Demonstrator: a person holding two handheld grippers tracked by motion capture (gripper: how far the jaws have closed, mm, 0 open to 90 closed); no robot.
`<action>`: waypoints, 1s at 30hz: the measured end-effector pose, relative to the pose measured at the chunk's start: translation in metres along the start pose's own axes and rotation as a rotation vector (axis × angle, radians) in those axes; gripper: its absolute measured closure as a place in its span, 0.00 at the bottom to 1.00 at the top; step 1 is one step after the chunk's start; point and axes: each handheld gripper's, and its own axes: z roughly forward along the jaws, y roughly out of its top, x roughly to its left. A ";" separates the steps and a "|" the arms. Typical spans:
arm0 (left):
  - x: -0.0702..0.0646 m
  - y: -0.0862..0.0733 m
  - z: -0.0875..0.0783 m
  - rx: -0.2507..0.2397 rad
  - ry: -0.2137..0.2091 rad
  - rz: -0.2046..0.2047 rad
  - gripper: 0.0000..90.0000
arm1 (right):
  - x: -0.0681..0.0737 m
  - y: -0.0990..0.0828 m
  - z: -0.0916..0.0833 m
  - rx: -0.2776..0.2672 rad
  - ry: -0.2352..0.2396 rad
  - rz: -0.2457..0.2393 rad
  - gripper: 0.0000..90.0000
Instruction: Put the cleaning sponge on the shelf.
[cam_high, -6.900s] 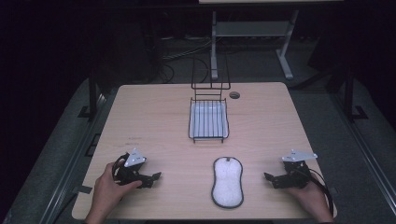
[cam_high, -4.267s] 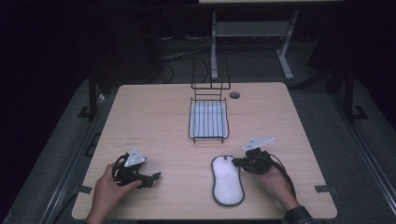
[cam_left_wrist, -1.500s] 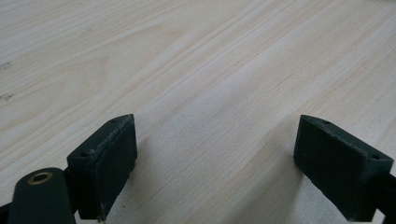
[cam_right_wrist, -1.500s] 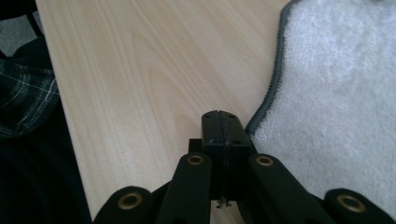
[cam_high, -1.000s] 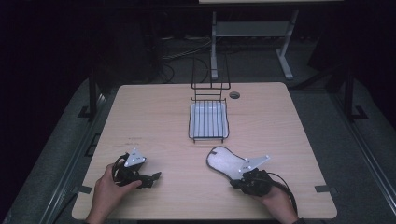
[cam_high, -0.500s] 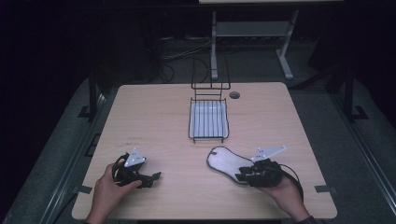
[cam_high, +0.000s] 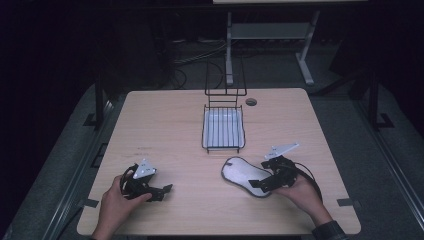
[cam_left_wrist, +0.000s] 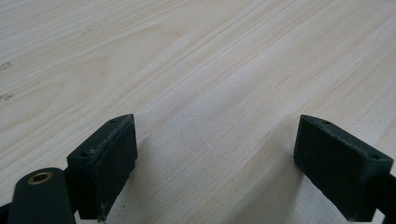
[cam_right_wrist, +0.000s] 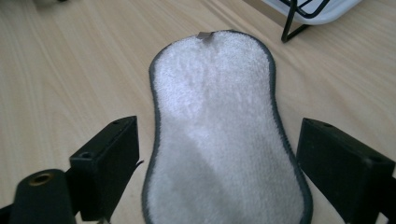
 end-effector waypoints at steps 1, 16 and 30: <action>0.000 0.000 0.000 0.000 0.000 0.000 0.14 | -0.001 0.002 0.002 0.003 -0.002 -0.006 0.12; 0.000 0.000 0.000 0.000 0.000 0.000 0.14 | -0.003 0.012 0.034 0.049 -0.026 -0.050 0.02; 0.000 0.000 0.000 0.000 0.000 0.000 0.14 | -0.009 0.009 0.047 0.084 -0.044 -0.051 0.02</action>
